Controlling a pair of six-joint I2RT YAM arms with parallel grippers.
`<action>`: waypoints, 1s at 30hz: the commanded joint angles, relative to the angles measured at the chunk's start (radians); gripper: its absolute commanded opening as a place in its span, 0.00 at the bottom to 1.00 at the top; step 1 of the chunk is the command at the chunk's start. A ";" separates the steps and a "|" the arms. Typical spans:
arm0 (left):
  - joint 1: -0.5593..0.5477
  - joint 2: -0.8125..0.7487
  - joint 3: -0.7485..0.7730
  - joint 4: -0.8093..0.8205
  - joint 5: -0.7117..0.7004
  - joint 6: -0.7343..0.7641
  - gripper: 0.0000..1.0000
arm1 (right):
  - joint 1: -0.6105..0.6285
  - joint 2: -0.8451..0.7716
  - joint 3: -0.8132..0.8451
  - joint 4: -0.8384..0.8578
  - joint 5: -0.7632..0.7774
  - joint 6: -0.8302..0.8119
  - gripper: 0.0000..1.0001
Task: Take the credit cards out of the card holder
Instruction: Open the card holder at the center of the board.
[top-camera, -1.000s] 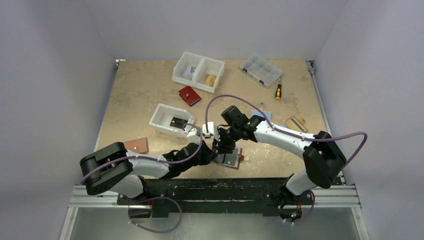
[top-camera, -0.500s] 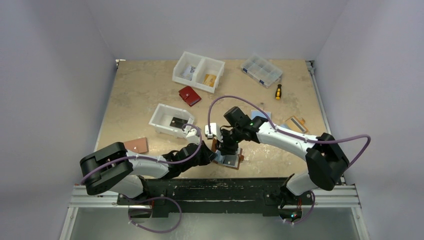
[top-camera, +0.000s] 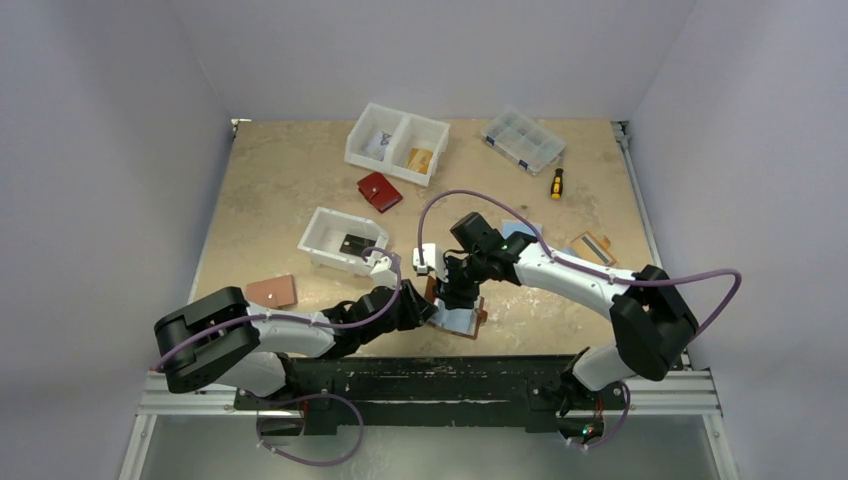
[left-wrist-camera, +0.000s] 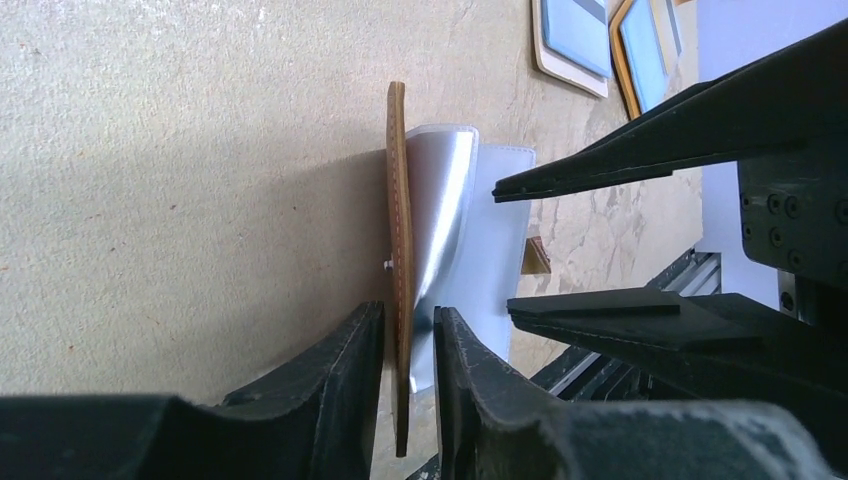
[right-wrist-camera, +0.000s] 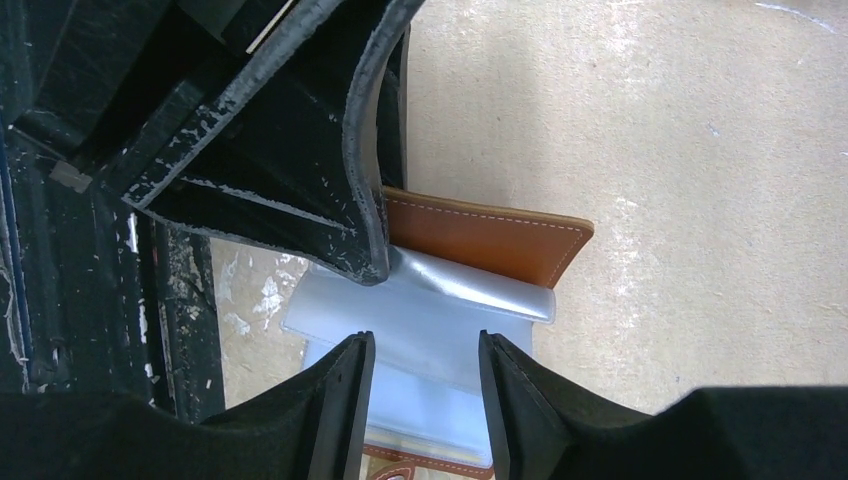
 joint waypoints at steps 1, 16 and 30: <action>0.004 -0.025 -0.012 0.039 0.010 0.003 0.29 | -0.003 0.020 0.019 0.009 0.025 0.025 0.51; 0.004 -0.027 -0.023 0.050 0.035 0.027 0.49 | -0.052 0.162 0.122 0.038 -0.045 0.160 0.49; 0.007 0.057 0.029 -0.028 0.042 0.018 0.18 | -0.150 0.088 0.108 -0.018 -0.271 0.090 0.48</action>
